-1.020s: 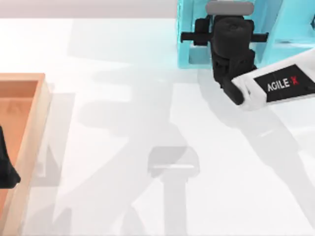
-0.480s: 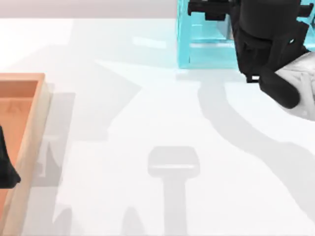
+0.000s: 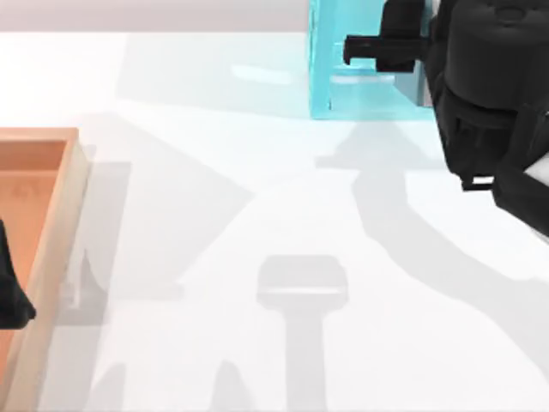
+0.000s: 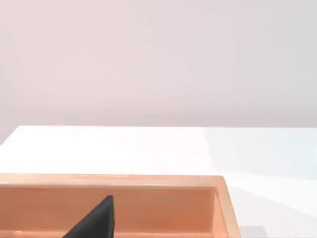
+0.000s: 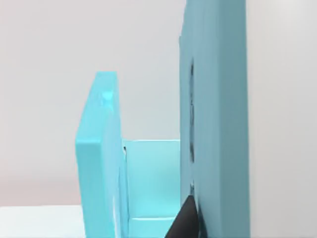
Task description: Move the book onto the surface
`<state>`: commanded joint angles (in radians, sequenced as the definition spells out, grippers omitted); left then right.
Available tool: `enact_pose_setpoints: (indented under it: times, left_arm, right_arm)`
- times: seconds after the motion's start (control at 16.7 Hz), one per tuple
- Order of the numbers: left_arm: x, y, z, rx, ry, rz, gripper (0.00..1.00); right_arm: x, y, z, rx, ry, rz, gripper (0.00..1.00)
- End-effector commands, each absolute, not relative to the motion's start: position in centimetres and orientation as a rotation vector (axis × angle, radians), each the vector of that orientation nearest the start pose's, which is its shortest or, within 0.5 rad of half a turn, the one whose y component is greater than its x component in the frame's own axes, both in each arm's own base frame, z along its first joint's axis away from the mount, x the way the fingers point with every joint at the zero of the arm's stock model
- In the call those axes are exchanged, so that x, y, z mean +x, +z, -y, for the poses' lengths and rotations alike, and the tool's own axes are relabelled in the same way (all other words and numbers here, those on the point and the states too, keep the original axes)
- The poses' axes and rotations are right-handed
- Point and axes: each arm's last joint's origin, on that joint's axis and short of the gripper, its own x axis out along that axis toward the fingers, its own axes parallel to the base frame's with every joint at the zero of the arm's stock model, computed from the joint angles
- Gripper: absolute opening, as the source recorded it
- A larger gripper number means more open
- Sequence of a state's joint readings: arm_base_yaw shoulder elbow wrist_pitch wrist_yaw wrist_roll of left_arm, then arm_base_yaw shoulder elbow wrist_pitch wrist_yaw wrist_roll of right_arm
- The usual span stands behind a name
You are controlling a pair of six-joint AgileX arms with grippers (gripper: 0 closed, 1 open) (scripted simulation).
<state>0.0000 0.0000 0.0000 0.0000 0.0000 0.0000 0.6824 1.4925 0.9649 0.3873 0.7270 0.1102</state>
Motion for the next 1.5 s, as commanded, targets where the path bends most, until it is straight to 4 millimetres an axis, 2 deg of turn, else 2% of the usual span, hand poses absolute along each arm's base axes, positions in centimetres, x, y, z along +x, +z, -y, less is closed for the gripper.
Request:
enact_pose_setpoints:
  times: [0.24,0.42,0.78,1.14,1.32,1.5]
  left_arm:
    - [10.6,16.0,0.1,0.0,0.0,0.0,1.0]
    - [10.6,16.0,0.1,0.0,0.0,0.0,1.0]
    - [10.6,16.0,0.1,0.0,0.0,0.0,1.0]
    - [10.6,16.0,0.1,0.0,0.0,0.0,1.0]
    - [10.6,16.0,0.1,0.0,0.0,0.0,1.0]
    - [10.6,16.0,0.1,0.0,0.0,0.0,1.0]
  right_arm:
    - [27.5,27.6,-20.0,-0.008,-0.035,-0.101,0.0]
    - [27.6,26.8,-21.6,-0.118,-0.012,-0.113,0.0]
    - [27.5,22.7,-27.5,-0.602,0.071,-0.153,0.0]
    - [25.4,17.1,-33.5,-1.18,0.201,-0.152,0.0]
    - [24.0,14.8,-35.5,-1.403,0.261,-0.13,0.0]
    - [23.1,13.6,-36.6,-1.523,0.296,-0.11,0.0]
